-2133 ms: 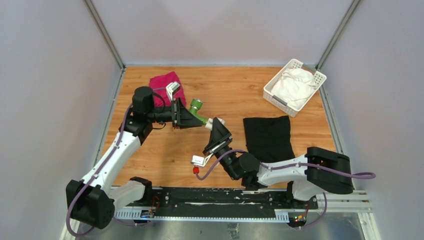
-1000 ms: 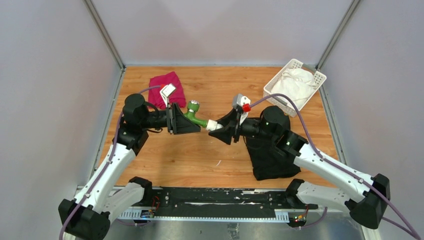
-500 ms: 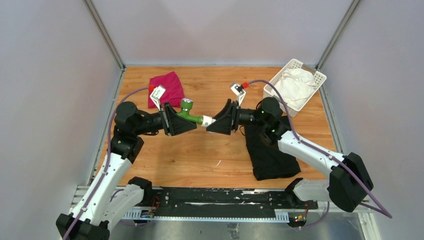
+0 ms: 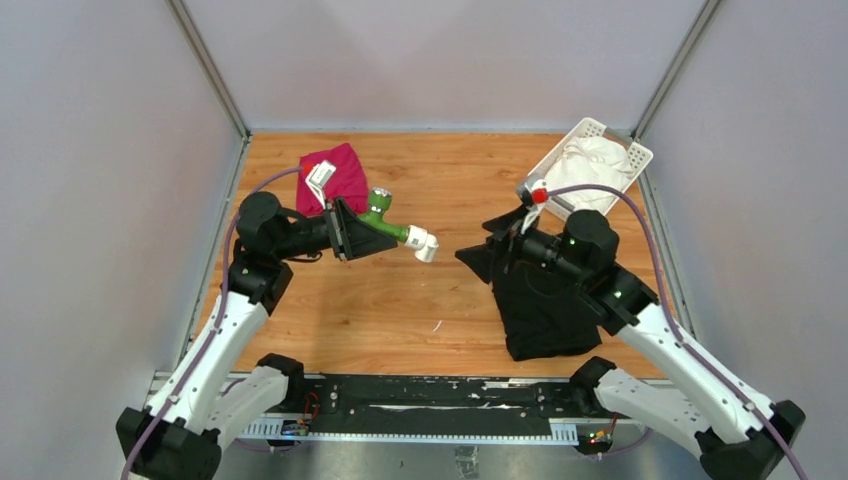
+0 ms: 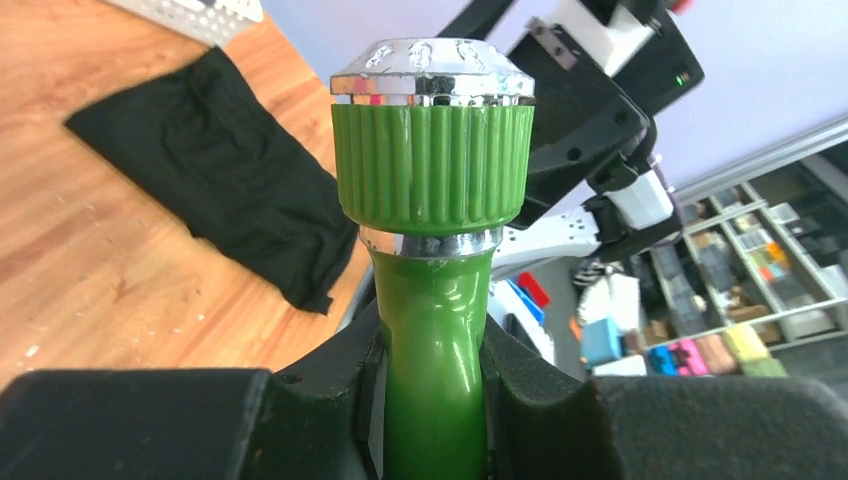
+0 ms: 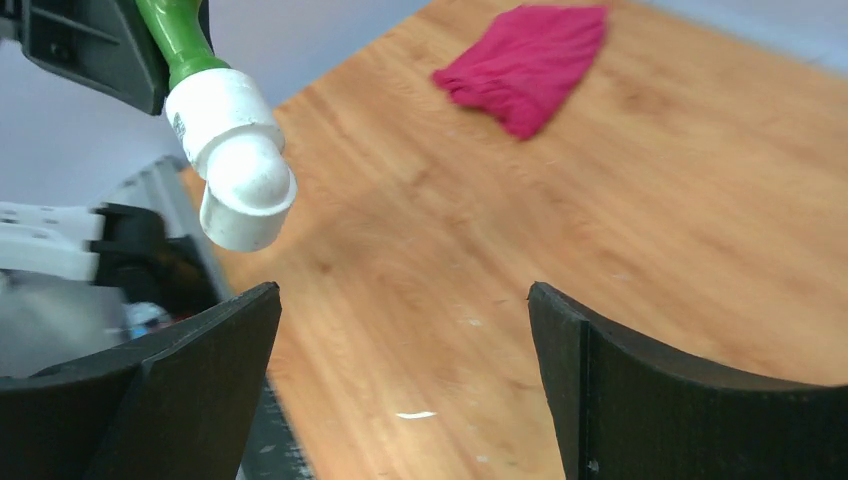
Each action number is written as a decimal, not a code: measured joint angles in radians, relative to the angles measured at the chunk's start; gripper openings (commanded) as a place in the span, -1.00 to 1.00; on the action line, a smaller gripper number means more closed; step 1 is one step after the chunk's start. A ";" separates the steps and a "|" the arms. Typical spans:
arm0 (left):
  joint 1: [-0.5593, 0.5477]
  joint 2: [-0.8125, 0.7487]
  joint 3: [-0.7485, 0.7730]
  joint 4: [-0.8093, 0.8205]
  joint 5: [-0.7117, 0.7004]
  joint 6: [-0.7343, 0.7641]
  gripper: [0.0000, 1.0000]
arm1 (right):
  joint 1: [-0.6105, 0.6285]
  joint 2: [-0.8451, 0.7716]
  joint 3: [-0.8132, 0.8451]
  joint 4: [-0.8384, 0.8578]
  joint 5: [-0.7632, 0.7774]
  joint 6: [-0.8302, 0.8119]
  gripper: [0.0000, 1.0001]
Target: Install the water faucets
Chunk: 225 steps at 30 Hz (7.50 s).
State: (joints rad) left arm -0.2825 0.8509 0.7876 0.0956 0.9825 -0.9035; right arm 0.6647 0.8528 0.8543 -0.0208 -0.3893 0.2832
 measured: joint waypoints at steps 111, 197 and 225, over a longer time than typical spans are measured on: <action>0.005 0.019 0.166 -0.364 -0.025 0.287 -1.00 | 0.002 0.001 0.098 -0.130 -0.087 -0.298 0.98; 0.003 0.146 0.235 -0.631 0.095 0.412 -1.00 | 0.639 0.243 -0.072 0.434 0.853 -1.244 -0.99; 0.012 0.112 0.250 -0.738 0.084 0.523 -1.00 | 0.097 0.386 0.206 -0.020 -0.407 -0.126 0.96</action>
State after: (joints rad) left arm -0.2703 0.9630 1.0378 -0.6422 1.0668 -0.3801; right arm 0.7620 1.2392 1.0607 -0.0410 -0.7963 0.1570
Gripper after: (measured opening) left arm 0.270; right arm 0.663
